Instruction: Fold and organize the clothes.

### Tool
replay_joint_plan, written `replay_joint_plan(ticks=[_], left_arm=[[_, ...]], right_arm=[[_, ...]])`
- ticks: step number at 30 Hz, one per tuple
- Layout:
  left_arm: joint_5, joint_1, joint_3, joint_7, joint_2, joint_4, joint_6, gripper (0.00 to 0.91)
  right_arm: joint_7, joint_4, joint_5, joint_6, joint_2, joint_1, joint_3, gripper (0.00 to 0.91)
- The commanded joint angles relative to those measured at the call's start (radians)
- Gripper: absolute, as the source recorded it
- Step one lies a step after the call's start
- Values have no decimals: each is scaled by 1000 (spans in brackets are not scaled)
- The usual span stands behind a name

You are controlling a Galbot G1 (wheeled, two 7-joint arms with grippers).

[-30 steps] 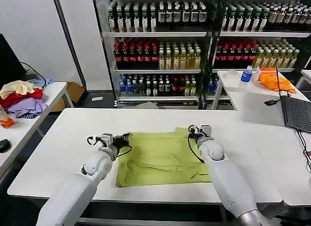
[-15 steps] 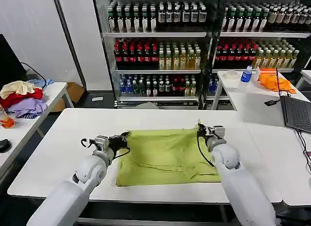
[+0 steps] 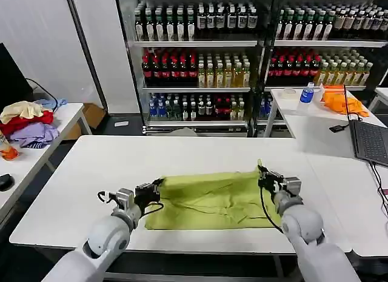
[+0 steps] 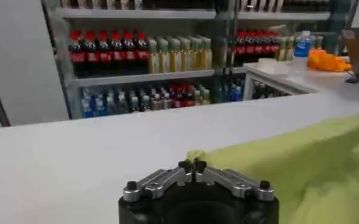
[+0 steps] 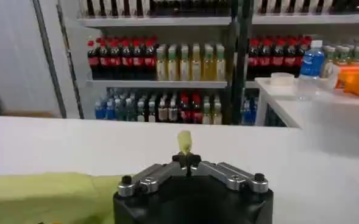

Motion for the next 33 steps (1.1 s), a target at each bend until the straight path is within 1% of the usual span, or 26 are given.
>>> replay_joint_plan(ticks=[1, 7, 8, 9, 10, 11, 12, 15, 20, 26, 33], left_arm=[[74, 98, -8, 7, -2, -28, -3, 20], [123, 105, -3, 11, -6, 9, -14, 20], [134, 105, 0, 13, -7, 12, -16, 50], [148, 105, 1, 14, -9, 18, -16, 232], [154, 104, 2, 13, -11, 21, -15, 393], [155, 103, 2, 12, -13, 25, -15, 846], [157, 102, 0, 11, -16, 26, -14, 907], [160, 105, -6, 3, -21, 20, -15, 907], [183, 131, -26, -22, -28, -21, -21, 907], [166, 174, -53, -99, -83, -66, -19, 907], [91, 169, -47, -143, -173, -18, -2, 907]], right_arm=[[-4, 157, -33, -3, -4, -240, 110, 0], [-2, 140, -60, -5, 15, -277, 114, 0], [-3, 134, -68, -11, 18, -277, 113, 0], [-5, 131, -76, -21, 19, -276, 111, 91], [-6, 129, -82, -33, 19, -275, 107, 433], [-10, 126, -86, -36, 19, -274, 104, 907], [-14, 125, -95, -36, 19, -274, 102, 907], [-12, 131, -103, -39, 21, -273, 102, 907], [-14, 191, -138, -17, 26, -312, 129, 907], [-12, 273, -153, -4, 36, -403, 178, 907], [-9, 313, -152, 1, 42, -457, 204, 907]])
